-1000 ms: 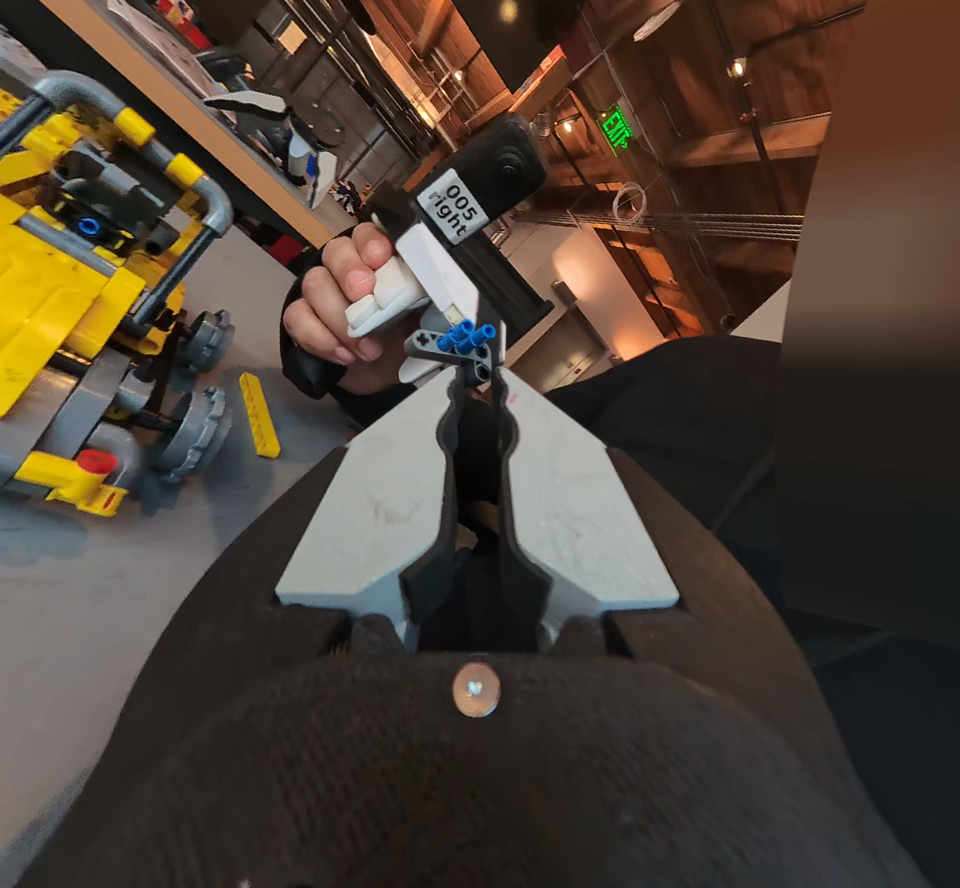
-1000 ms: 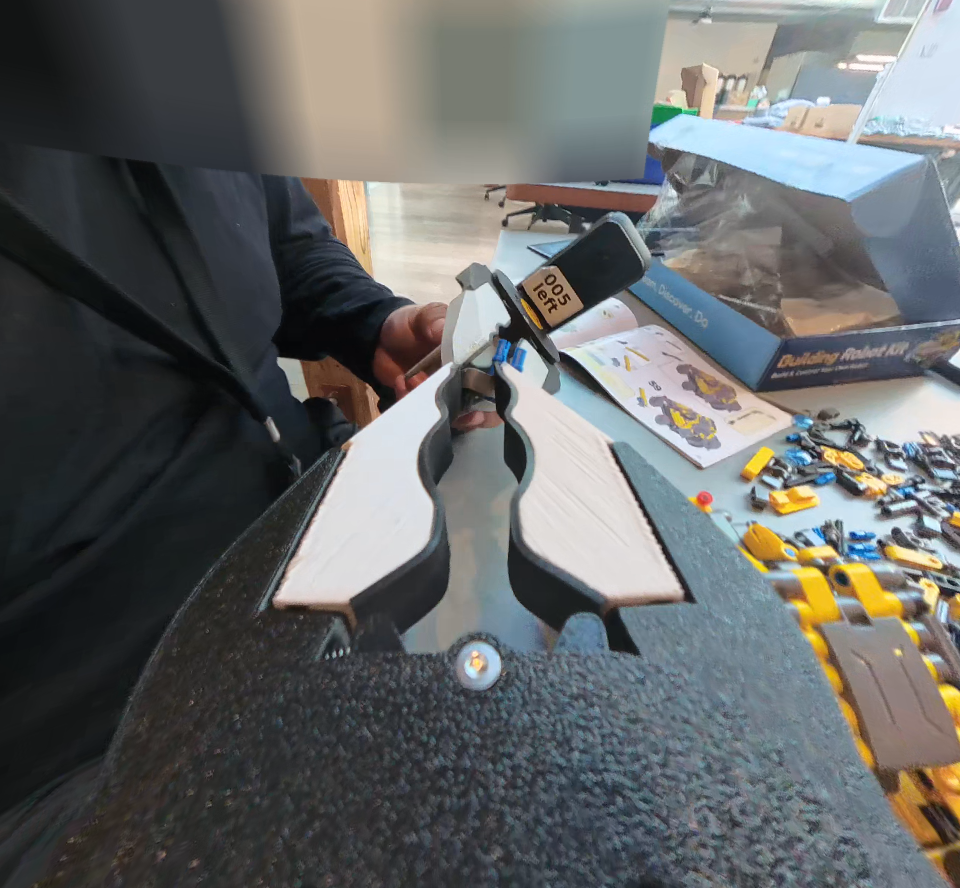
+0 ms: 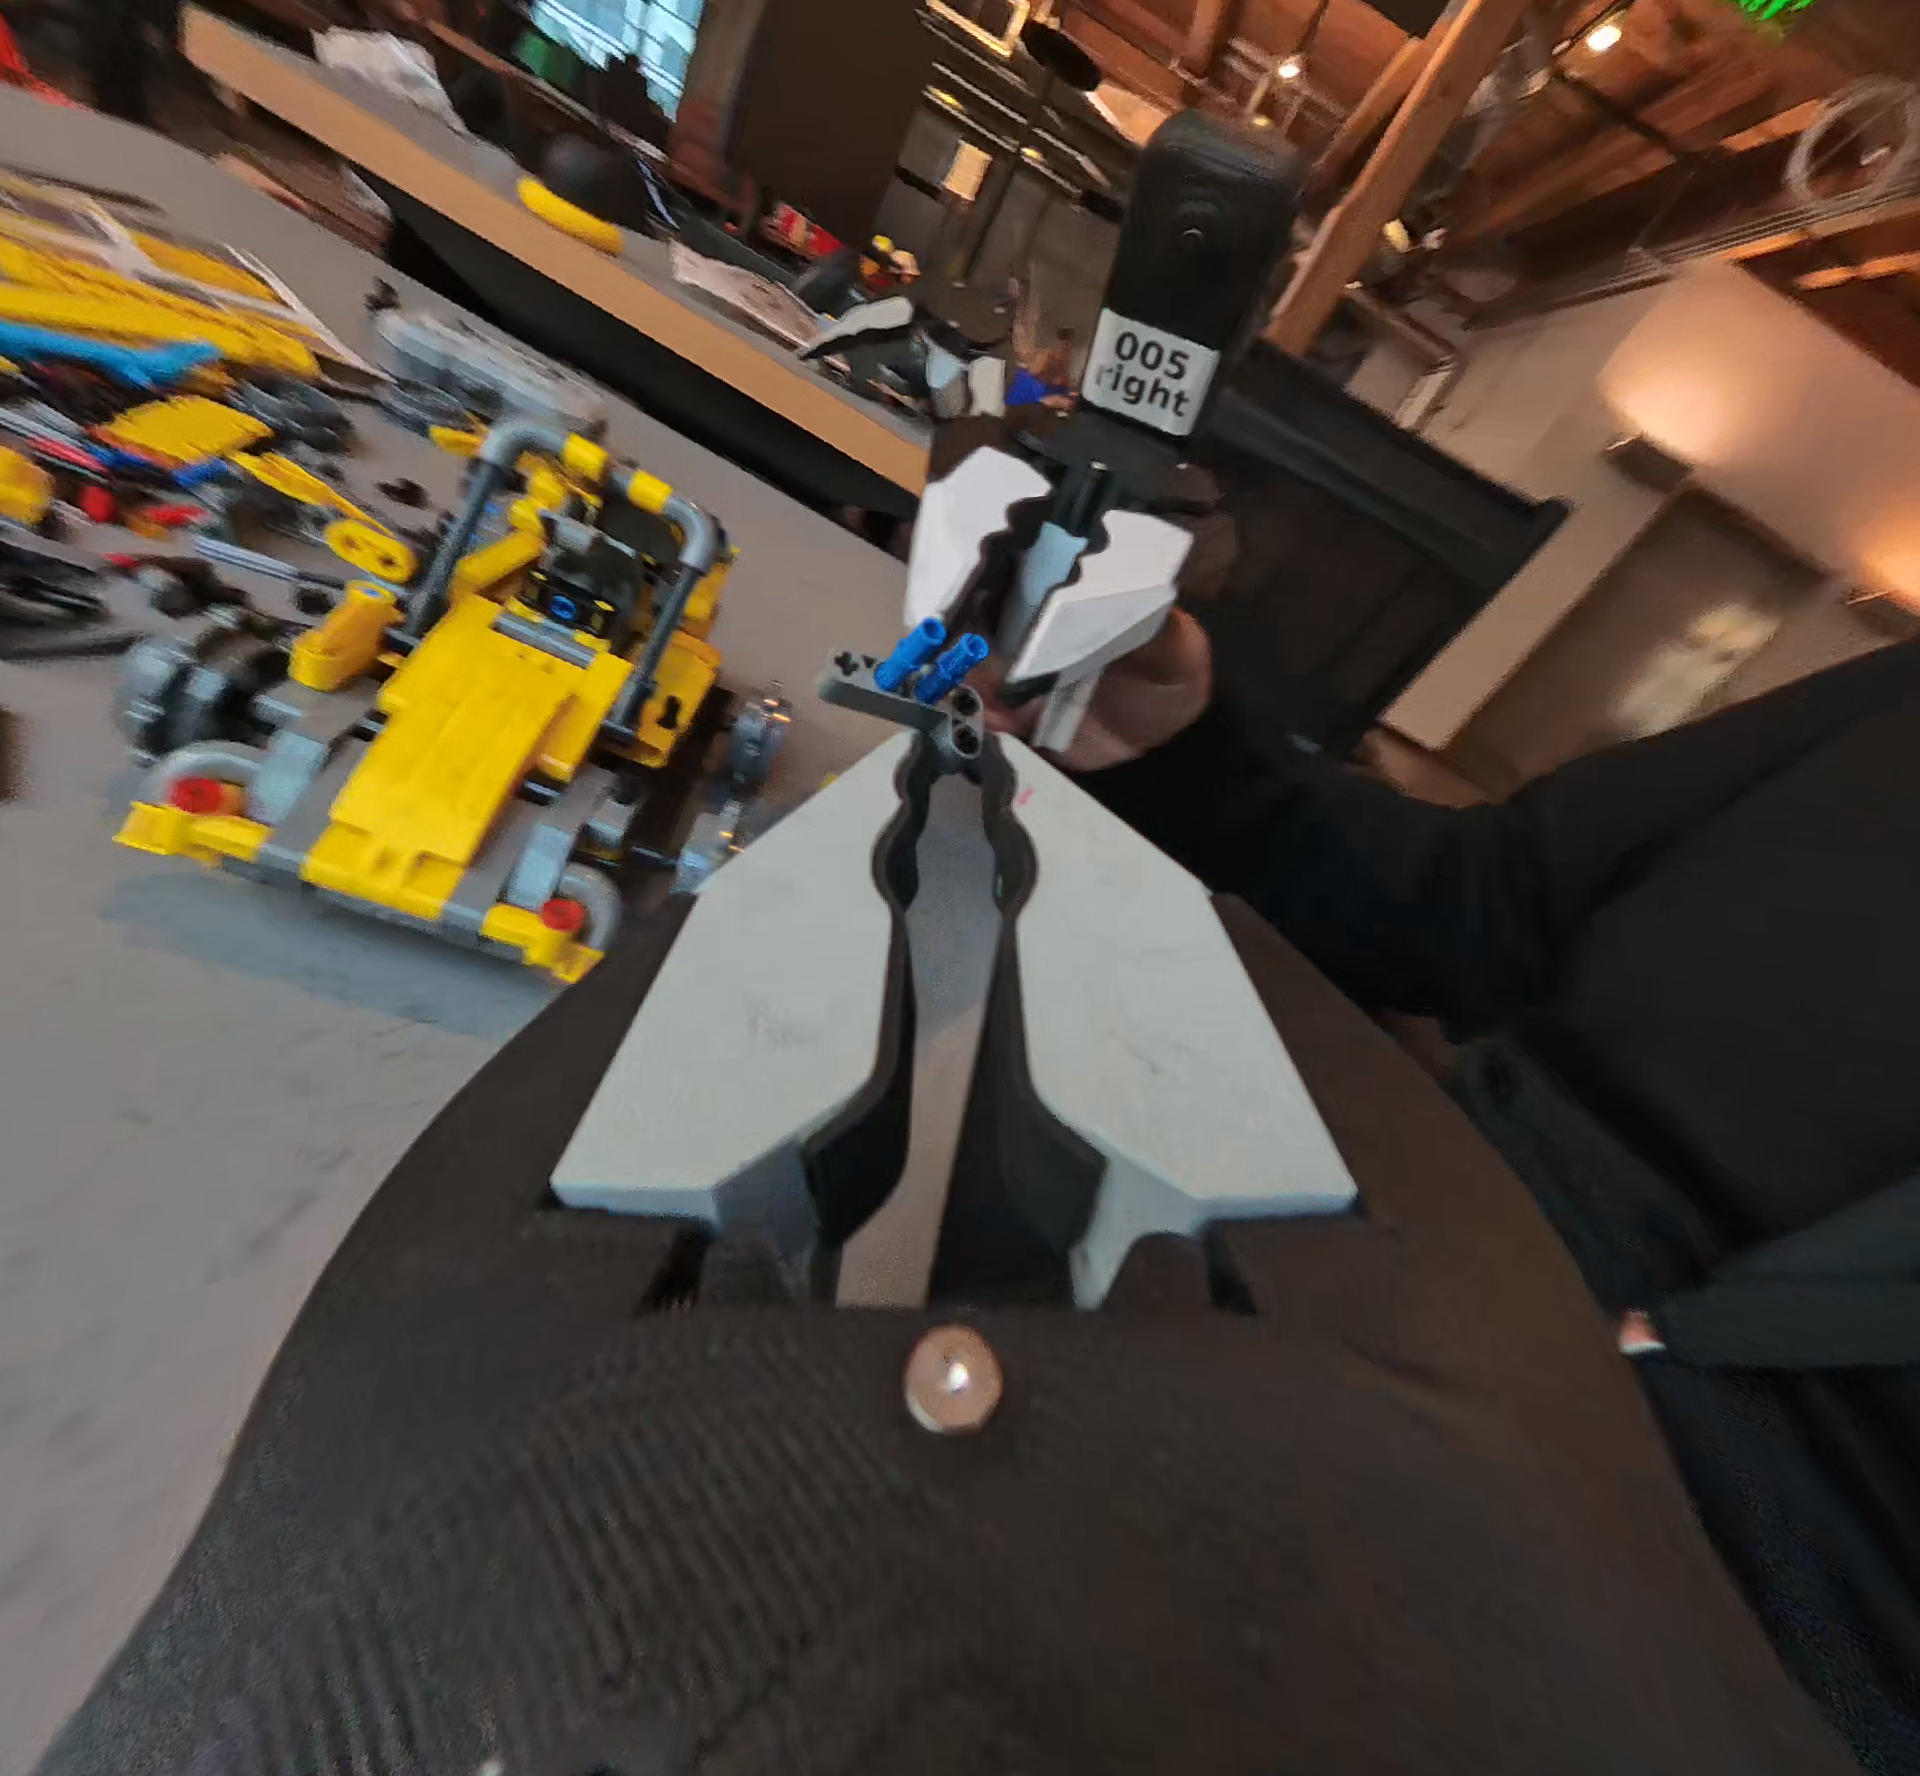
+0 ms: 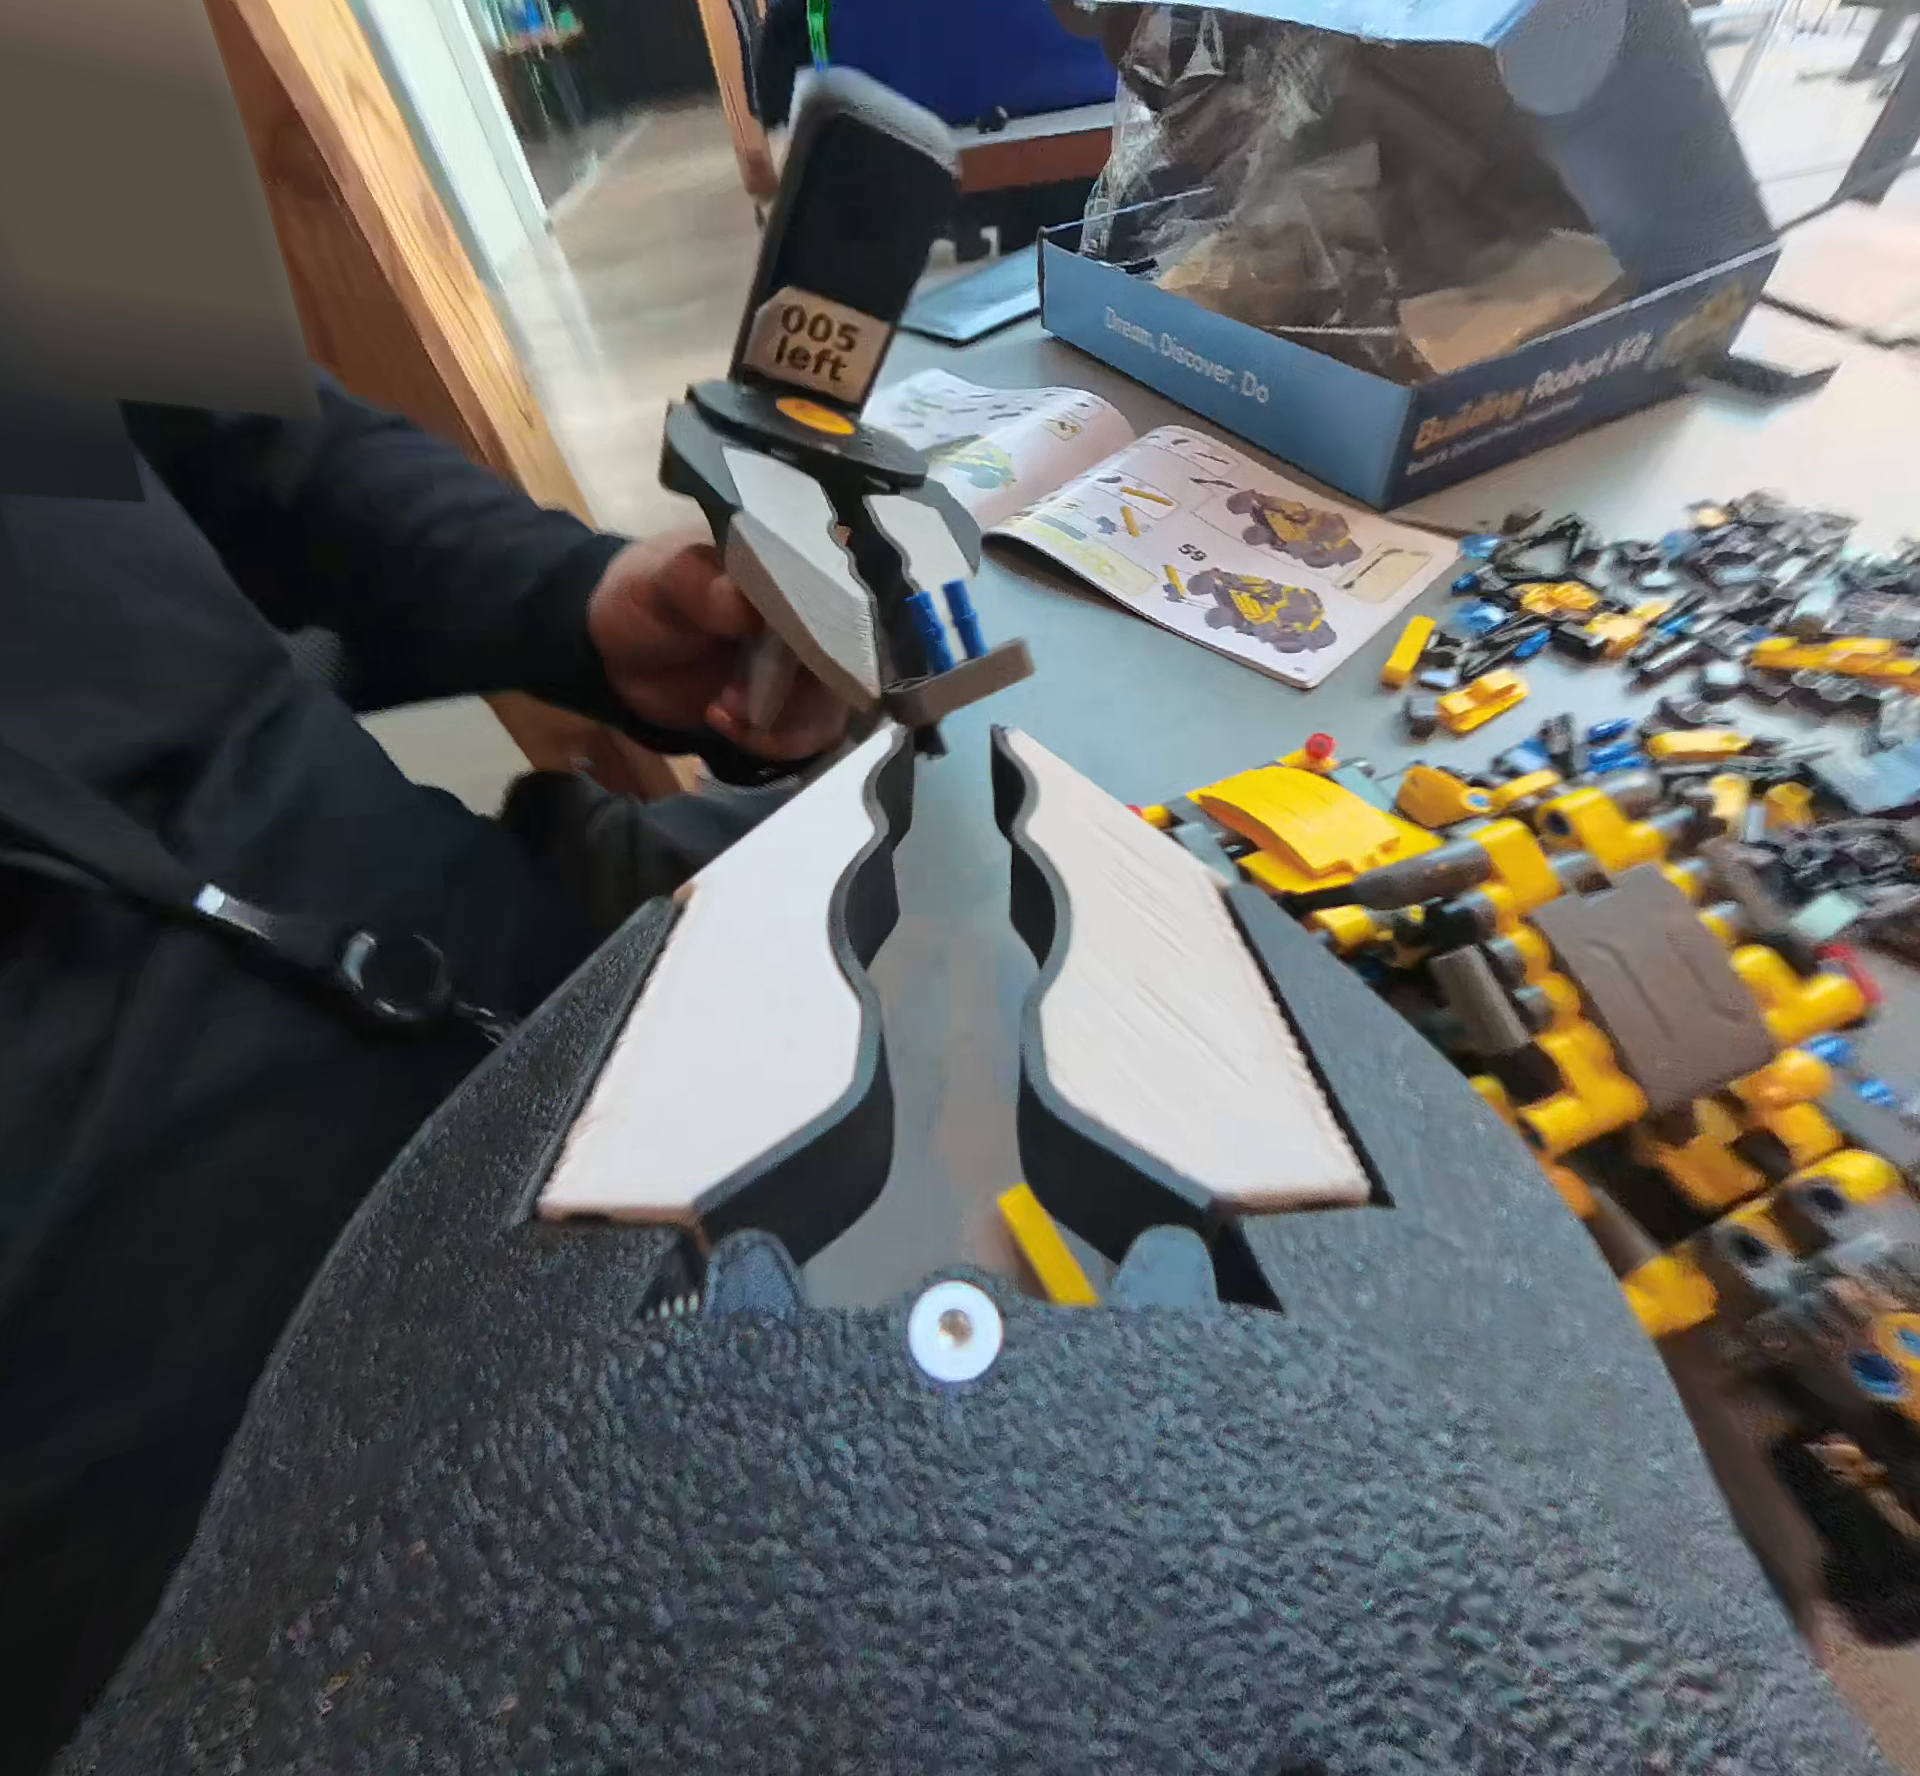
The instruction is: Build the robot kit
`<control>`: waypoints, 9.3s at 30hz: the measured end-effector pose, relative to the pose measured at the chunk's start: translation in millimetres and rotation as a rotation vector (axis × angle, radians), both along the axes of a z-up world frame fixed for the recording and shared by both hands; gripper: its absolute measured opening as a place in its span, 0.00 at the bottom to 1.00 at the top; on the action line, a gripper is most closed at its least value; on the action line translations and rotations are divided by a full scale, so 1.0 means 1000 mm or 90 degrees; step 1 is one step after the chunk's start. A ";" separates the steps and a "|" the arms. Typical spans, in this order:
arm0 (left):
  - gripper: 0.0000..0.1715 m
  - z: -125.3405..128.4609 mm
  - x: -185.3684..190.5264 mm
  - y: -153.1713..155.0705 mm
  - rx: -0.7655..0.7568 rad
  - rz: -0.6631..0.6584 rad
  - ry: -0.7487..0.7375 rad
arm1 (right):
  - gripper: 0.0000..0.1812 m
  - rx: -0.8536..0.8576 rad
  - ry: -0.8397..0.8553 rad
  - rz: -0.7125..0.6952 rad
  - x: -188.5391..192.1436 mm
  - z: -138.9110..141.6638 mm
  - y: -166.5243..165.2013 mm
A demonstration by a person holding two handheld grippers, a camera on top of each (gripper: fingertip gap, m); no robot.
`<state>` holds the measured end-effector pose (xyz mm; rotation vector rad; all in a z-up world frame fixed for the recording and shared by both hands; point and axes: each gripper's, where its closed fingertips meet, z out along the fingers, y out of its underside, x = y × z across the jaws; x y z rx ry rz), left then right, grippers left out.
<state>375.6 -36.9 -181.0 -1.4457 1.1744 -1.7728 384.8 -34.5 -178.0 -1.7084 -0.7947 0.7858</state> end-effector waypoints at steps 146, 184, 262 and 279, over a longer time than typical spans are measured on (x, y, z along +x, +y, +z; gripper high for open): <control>0.12 -0.084 -0.019 -0.042 0.419 -0.133 0.280 | 0.13 -0.076 -0.405 0.088 -0.032 -0.094 -0.039; 0.04 -0.073 -0.024 -0.048 0.747 -0.168 0.156 | 0.13 -0.282 -0.144 0.205 -0.041 -0.086 -0.060; 0.02 -0.081 -0.021 -0.013 0.361 -0.228 0.307 | 0.03 -0.160 -0.174 0.049 -0.029 -0.080 -0.015; 0.03 -0.083 -0.019 -0.011 0.410 -0.210 0.296 | 0.00 -0.159 -0.194 0.049 -0.022 -0.085 -0.017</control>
